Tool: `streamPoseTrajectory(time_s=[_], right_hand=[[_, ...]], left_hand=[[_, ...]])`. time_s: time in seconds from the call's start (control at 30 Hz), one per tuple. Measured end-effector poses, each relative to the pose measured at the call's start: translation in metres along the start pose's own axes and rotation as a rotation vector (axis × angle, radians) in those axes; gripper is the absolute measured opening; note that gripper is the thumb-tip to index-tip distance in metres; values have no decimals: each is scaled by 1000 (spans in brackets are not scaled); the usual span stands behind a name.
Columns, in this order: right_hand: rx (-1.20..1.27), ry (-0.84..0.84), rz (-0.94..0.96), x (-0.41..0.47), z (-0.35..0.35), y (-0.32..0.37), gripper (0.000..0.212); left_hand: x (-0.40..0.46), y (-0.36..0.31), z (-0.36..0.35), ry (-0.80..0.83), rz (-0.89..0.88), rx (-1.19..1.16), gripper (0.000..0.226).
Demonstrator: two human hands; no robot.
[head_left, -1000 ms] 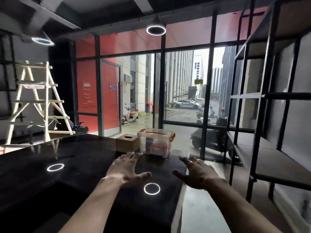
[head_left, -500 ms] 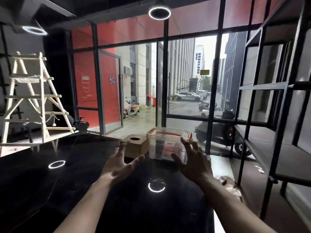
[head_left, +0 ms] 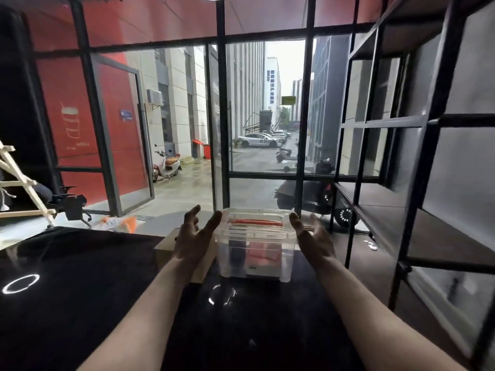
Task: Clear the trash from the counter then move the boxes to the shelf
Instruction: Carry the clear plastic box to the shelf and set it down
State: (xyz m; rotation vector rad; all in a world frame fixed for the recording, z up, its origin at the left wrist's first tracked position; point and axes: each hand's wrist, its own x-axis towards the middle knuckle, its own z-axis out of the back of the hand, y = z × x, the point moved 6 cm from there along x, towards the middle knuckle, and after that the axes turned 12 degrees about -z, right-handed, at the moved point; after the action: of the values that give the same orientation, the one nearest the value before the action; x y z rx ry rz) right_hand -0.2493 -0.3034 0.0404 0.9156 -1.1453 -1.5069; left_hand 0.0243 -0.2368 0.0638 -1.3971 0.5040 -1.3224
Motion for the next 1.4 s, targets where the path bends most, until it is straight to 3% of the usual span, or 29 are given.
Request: streamPoseTrajectory(time_s=[0.2, 0.33, 0.47, 0.83, 0.97, 1.2, 1.4], right_hand=[[119, 19, -110, 6, -20, -1, 105], [126, 9, -119, 8, -24, -4, 90], [171, -38, -126, 4, -22, -8, 106], [167, -134, -99, -35, 15, 3, 74], [185, -161, -92, -63, 45, 1, 86], [218, -166, -91, -104, 135, -23, 49], [224, -165, -102, -139, 256, -64, 59]], left_hand=[[36, 36, -16, 41, 166, -104, 87], [49, 42, -24, 100, 174, -18, 76], [51, 42, -30, 156, 162, 26, 67], [34, 18, -24, 167, 103, -87, 77], [5, -5, -31, 168, 101, -162, 81], [-66, -66, -76, 211, 74, -249, 76], [-148, -123, -159, 235, 64, -251, 72]])
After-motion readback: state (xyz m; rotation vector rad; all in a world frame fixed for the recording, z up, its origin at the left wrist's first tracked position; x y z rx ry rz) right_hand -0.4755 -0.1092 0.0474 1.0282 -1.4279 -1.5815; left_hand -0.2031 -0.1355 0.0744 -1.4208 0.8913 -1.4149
